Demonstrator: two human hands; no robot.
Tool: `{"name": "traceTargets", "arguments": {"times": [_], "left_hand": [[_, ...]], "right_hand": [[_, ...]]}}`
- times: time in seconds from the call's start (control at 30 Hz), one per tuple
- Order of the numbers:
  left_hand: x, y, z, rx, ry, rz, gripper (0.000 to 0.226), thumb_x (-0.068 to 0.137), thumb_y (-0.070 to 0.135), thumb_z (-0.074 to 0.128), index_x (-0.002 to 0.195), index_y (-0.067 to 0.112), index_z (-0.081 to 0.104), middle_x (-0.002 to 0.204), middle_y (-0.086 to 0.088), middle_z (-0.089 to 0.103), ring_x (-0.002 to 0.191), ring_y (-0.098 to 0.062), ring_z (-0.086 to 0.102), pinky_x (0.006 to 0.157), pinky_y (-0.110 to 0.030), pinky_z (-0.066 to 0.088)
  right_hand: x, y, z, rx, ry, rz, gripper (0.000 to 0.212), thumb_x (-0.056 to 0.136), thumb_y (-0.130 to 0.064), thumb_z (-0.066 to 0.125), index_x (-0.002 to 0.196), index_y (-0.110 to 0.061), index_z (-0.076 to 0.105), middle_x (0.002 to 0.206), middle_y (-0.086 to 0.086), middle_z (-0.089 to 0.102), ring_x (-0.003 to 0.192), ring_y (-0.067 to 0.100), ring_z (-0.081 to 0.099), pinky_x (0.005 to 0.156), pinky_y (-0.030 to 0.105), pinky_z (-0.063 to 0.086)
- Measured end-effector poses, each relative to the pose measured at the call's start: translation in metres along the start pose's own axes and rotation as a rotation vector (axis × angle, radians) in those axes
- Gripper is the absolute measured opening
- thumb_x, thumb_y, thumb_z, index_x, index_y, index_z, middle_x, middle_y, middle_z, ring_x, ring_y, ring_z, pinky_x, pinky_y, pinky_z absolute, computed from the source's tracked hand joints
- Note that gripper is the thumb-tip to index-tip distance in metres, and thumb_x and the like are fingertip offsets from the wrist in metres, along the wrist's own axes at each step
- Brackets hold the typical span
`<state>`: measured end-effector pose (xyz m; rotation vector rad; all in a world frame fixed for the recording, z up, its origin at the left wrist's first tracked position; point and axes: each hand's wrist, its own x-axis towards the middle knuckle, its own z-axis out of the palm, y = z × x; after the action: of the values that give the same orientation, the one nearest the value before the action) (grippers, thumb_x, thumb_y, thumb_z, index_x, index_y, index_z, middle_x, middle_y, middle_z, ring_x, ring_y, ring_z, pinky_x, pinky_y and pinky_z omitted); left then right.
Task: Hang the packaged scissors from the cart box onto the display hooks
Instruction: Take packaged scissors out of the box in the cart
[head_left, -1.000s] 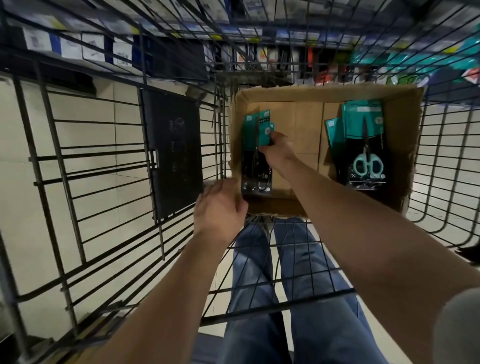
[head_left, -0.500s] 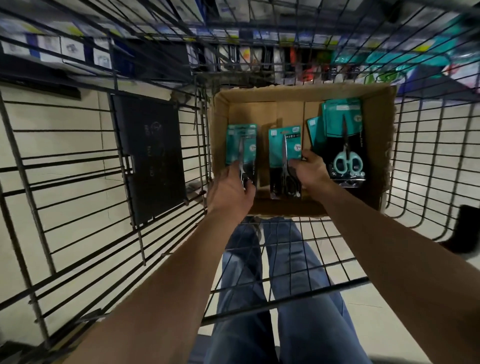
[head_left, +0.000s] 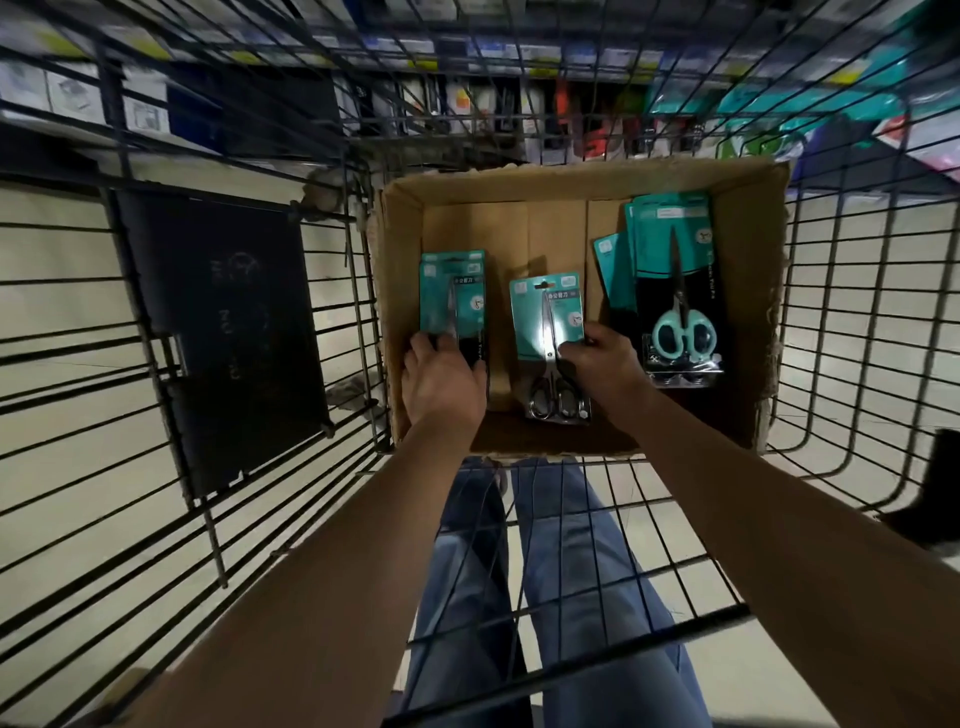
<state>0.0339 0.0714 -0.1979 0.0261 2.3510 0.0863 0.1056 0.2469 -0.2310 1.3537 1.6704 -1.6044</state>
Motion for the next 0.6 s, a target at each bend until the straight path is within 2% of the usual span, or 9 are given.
{"name": "traceTargets", "arguments": {"times": [0.03,0.1,0.17,0.3,0.43,0.53,0.6], "left_hand": [[0.001,0.0,0.001,-0.025,0.012,-0.002,0.053,0.098,0.041,0.06,0.137,0.007,0.05,0.143,-0.017,0.04,0.129,-0.034,0.047,0.111,-0.043,0.04],[0.001,-0.001,0.002,-0.062,0.045,0.007,0.051,0.097,0.038,0.063,0.135,0.006,0.053,0.146,-0.016,0.038,0.131,-0.033,0.046,0.112,-0.042,0.04],[0.001,-0.001,0.005,-0.067,0.077,0.016,0.049,0.096,0.036,0.065,0.135,0.008,0.053,0.15,-0.015,0.036,0.133,-0.032,0.044,0.113,-0.041,0.039],[0.0,0.001,0.009,-0.064,0.103,-0.006,0.053,0.094,0.034,0.067,0.137,0.009,0.051,0.153,-0.015,0.038,0.137,-0.033,0.043,0.115,-0.041,0.036],[0.002,0.004,0.005,-0.134,0.115,-0.037,0.063,0.089,0.031,0.075,0.141,0.013,0.045,0.144,-0.014,0.047,0.133,-0.032,0.047,0.111,-0.043,0.042],[0.005,0.001,-0.001,-0.252,0.124,-0.064,0.065,0.089,0.027,0.077,0.143,0.017,0.042,0.138,-0.01,0.055,0.126,-0.029,0.056,0.096,-0.042,0.053],[0.009,-0.001,-0.009,-0.345,0.099,-0.073,0.051,0.092,0.023,0.073,0.138,0.018,0.051,0.131,-0.003,0.063,0.111,-0.022,0.066,0.076,-0.026,0.052]], "right_hand": [[0.001,0.003,0.0,0.008,-0.004,-0.002,0.028,0.08,-0.009,0.066,0.09,-0.033,0.075,0.087,-0.007,0.076,0.093,0.027,0.073,0.081,0.043,0.06],[-0.002,0.003,-0.001,0.016,-0.019,0.023,0.028,0.083,-0.01,0.063,0.103,-0.026,0.075,0.094,-0.005,0.077,0.095,0.023,0.073,0.082,0.039,0.061],[-0.001,0.005,-0.001,-0.003,-0.035,0.019,0.033,0.085,-0.009,0.061,0.114,-0.02,0.074,0.101,-0.002,0.077,0.096,0.021,0.074,0.085,0.04,0.062],[-0.002,0.0,-0.001,-0.014,-0.031,-0.005,0.031,0.086,-0.007,0.059,0.113,-0.013,0.073,0.101,0.009,0.077,0.094,0.027,0.074,0.083,0.047,0.062],[0.001,0.001,0.0,-0.028,-0.032,-0.021,0.03,0.085,-0.01,0.063,0.113,-0.013,0.073,0.1,0.006,0.077,0.093,0.024,0.074,0.083,0.042,0.063],[0.001,0.003,-0.001,-0.041,-0.01,-0.017,0.028,0.085,-0.013,0.064,0.111,-0.014,0.074,0.095,0.007,0.076,0.085,0.024,0.072,0.073,0.037,0.06],[0.0,0.002,-0.002,-0.074,-0.016,-0.013,0.028,0.086,-0.021,0.066,0.113,-0.019,0.074,0.097,0.004,0.076,0.086,0.021,0.073,0.076,0.036,0.062]]}}
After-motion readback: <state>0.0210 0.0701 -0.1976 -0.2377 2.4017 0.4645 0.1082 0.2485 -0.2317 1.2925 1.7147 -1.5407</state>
